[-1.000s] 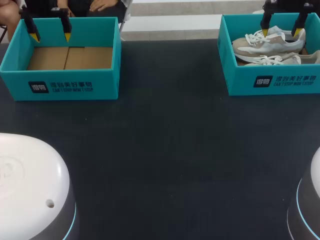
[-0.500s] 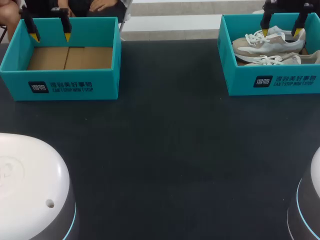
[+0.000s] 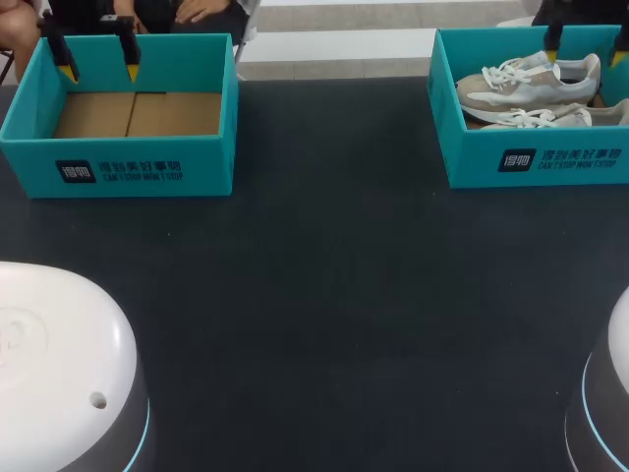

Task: Take the shoe out of the shoebox, open the shoe tongue, remove and reinsert the insole, then place the shoe into the shoebox

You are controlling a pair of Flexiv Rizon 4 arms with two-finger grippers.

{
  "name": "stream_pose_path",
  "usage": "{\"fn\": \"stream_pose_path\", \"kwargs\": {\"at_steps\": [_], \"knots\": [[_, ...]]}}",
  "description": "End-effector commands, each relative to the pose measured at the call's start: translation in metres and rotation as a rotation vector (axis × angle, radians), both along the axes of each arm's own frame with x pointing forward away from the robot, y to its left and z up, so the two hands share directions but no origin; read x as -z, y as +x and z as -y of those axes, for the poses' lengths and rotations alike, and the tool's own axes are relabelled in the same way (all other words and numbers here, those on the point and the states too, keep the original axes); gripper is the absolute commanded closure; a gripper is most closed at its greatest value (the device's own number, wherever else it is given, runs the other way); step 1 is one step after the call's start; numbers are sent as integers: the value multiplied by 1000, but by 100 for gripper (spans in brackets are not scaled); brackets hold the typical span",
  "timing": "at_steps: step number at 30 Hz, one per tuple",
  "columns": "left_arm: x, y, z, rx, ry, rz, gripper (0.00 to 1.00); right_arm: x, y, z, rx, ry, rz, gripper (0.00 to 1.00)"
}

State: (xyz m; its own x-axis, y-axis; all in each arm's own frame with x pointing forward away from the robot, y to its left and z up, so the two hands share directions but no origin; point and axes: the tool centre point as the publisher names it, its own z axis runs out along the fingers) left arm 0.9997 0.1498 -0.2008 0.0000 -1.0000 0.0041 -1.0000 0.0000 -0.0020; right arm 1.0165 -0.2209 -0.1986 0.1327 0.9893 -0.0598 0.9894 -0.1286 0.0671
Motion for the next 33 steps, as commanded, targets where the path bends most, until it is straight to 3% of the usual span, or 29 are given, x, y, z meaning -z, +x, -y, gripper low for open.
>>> {"fn": "stream_pose_path", "kwargs": {"at_steps": [1, 7, 16, 22, 24, 26, 29, 31, 33], "knots": [[0, 0, 0, 0, 2, -1, 0, 3, -8, 33, -5, 62, 63, 0], [0, 0, 0, 0, 2, -1, 0, 24, -3, 57, -24, -17, 59, 0], [0, 0, 0, 0, 2, -1, 0, 68, -1, 73, -47, -22, 7, 0], [0, 0, 0, 0, 2, -1, 0, 86, 5, 84, -67, -66, -12, 0], [0, 0, 0, 0, 2, -1, 0, 89, 7, 87, -71, -74, -14, 5], [0, 0, 0, 0, 2, -1, 0, 94, 9, 91, -78, -92, -21, 20], [0, 0, 0, 0, 2, -1, 0, 98, 11, 95, -78, -101, -23, 24], [0, 0, 0, 0, 2, -1, 0, 100, 12, 97, -78, -115, -24, 47], [0, 0, 0, 0, 2, -1, 0, 103, 14, 99, -72, -126, -22, 47]]}}
